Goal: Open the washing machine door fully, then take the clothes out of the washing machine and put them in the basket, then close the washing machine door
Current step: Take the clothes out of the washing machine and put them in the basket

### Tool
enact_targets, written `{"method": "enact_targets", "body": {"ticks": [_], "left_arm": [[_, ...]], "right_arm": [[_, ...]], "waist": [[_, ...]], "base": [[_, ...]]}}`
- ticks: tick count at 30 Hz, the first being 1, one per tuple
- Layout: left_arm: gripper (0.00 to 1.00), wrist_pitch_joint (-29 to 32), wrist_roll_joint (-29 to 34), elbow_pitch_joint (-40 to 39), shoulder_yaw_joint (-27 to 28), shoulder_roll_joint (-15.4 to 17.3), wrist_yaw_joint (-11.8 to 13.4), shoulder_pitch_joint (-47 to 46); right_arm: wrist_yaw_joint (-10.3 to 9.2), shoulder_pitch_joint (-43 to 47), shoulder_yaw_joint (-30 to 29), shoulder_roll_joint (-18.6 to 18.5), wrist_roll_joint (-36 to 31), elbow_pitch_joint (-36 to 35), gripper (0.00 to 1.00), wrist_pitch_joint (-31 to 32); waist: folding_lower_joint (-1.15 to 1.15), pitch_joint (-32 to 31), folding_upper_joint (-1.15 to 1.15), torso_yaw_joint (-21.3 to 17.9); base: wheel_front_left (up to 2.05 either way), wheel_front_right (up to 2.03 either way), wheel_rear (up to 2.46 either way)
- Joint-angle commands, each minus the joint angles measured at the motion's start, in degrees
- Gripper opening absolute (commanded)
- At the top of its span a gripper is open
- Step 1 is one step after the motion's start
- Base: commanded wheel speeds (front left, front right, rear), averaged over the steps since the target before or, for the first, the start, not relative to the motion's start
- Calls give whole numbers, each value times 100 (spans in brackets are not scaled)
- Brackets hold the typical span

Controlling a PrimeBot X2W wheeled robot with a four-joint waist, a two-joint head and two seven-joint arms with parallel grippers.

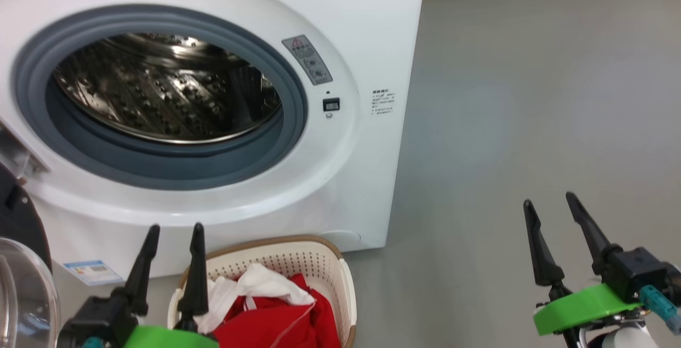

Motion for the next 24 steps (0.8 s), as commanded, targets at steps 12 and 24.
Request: {"method": "enact_targets", "body": {"ticks": [12,24], "left_arm": [[100,37,24,-283,267,177,182,481],[100,102,13,-396,216,205,270,617]], "right_arm": [[35,414,101,-26,23,-325,100,-31],[35,562,71,-26,17,-534,100,77]], "waist": [[0,-533,0,-21],[0,-601,0,-20]], "base": [[0,0,0],[0,0,0]]}}
